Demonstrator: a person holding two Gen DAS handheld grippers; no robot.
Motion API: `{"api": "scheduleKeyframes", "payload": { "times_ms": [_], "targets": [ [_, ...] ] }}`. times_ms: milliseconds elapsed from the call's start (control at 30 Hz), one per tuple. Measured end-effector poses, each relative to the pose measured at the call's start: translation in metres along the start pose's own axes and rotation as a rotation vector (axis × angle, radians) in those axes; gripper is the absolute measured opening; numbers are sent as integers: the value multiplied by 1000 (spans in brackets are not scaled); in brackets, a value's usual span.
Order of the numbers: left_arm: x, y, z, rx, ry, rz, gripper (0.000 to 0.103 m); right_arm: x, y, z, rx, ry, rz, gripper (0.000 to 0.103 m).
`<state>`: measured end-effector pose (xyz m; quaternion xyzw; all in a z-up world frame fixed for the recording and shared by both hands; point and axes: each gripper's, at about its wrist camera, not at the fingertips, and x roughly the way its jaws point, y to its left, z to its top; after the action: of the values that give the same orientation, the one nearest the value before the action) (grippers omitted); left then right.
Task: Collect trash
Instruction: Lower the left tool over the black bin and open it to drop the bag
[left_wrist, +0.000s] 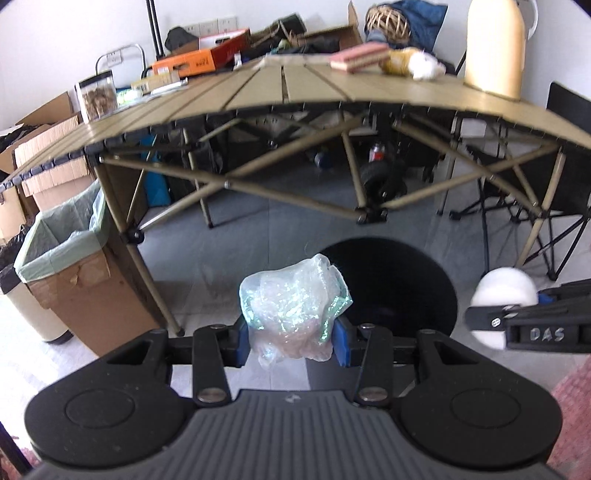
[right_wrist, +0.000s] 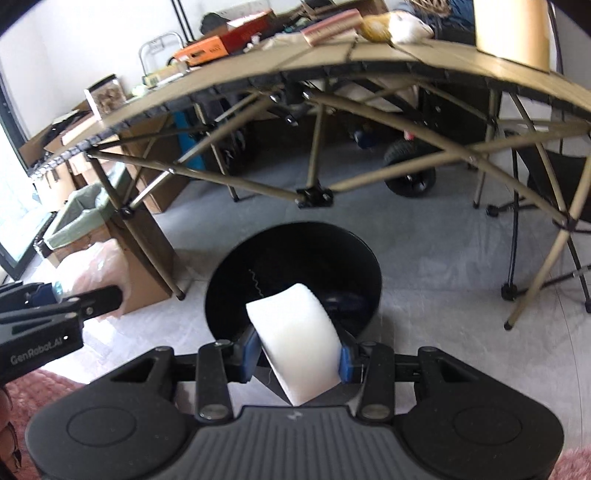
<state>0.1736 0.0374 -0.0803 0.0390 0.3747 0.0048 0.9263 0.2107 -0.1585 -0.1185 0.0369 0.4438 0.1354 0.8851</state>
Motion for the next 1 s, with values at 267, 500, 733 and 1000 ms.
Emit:
{"api": "scheduleKeyframes", "payload": {
  "times_ms": [267, 500, 733, 1000],
  "targets": [
    [16, -2, -2, 1, 62, 13, 43, 12, -14, -2, 40, 34, -25, 40],
    [31, -5, -2, -1, 117, 9, 43, 17, -26, 0, 66, 40, -48, 40],
    [44, -10, 3, -5, 179, 3, 43, 24, -34, 4, 79, 40, -76, 40],
    [61, -25, 16, 4, 230, -28, 43, 29, -51, 6, 126, 32, -130, 40]
  ]
}}
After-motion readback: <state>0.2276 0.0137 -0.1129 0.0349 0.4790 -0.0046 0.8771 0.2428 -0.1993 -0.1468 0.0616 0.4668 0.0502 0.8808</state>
